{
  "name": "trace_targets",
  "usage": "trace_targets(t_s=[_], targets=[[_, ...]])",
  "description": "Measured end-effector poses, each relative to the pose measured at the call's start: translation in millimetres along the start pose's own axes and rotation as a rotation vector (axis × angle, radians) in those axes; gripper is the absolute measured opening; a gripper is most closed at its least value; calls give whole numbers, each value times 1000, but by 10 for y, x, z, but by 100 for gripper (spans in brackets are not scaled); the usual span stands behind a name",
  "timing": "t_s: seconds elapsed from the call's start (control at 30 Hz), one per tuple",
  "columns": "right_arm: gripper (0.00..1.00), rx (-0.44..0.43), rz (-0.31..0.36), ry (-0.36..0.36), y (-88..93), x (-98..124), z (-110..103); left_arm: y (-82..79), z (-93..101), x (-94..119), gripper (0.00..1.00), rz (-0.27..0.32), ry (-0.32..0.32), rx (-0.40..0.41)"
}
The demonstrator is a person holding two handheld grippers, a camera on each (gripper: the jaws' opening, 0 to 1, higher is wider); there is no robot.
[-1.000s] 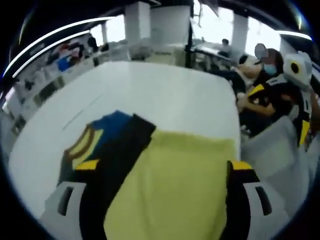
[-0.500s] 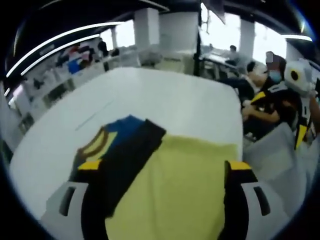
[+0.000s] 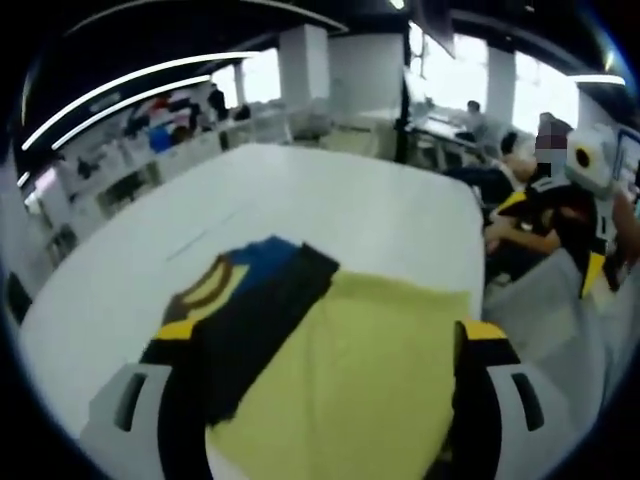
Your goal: Fold the garment on the visible template until the final outline fits inside the template.
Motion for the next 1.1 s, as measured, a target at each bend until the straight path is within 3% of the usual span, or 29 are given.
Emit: trace_targets(t_s=[0.4,0.53,1.1], targets=[[100,28,-9,-11,-59,-25,-36,96,29,304,100,18,-24,20],[100,44,-17,-19,-82,-53,-57,60,61,382,100,61,-7,56],[100,77,-16,-31,-172,-85,-62,250,47,716,100,86,-72,109]])
Point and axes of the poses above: the point that each gripper's makers call its tool centre point, and the gripper's own axes: x roughly backward along the fingers, z roughly to its right, y roughly out of its underside, the point moved 6 cm from there along x, roughly backward along the fingers, and after that the axes turned 3 degrees about -z, right-handed, at the moved point
